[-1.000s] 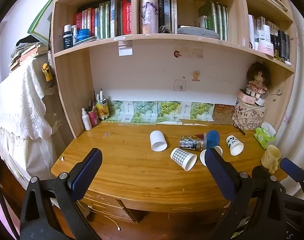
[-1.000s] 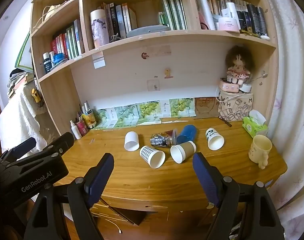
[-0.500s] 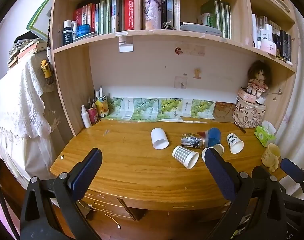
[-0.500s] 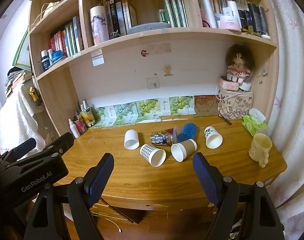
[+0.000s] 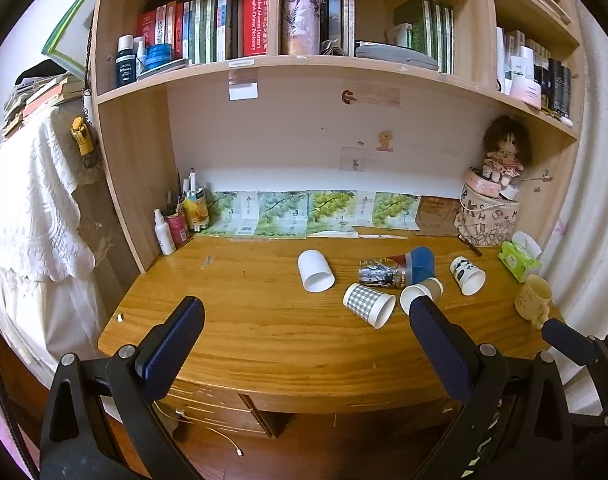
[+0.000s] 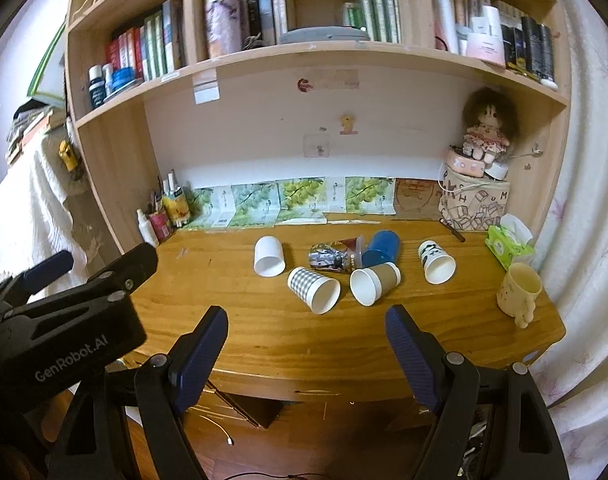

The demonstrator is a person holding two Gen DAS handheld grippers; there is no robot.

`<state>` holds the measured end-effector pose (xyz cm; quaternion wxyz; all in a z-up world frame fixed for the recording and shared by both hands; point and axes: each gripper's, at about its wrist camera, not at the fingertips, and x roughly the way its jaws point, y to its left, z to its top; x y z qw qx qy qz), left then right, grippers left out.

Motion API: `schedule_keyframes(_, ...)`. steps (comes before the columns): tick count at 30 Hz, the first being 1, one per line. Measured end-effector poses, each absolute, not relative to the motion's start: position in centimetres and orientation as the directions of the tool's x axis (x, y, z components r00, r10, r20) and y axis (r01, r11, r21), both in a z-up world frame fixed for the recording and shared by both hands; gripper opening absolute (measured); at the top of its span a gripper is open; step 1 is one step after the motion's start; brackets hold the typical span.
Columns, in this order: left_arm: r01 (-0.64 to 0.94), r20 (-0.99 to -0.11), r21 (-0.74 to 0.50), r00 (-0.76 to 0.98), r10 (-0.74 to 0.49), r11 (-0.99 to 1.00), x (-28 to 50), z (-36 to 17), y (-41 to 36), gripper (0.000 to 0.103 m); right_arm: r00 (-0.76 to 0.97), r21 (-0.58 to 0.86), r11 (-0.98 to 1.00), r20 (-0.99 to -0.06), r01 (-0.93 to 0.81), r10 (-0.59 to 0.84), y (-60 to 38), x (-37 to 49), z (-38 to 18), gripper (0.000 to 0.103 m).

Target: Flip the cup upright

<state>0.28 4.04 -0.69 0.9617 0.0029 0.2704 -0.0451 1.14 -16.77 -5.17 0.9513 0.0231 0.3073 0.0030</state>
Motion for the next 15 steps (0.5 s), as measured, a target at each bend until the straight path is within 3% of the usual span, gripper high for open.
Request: schedule_keyframes(15, 0.137, -0.563, -0.029, 0.816, -0.129, 0.99, 1.0, -1.3, 6.5, 0.102, 0.778, 0.037, 0.998, -0.628, 0.059, -0.022, -13.7, 0.5, -5.7, 0.082)
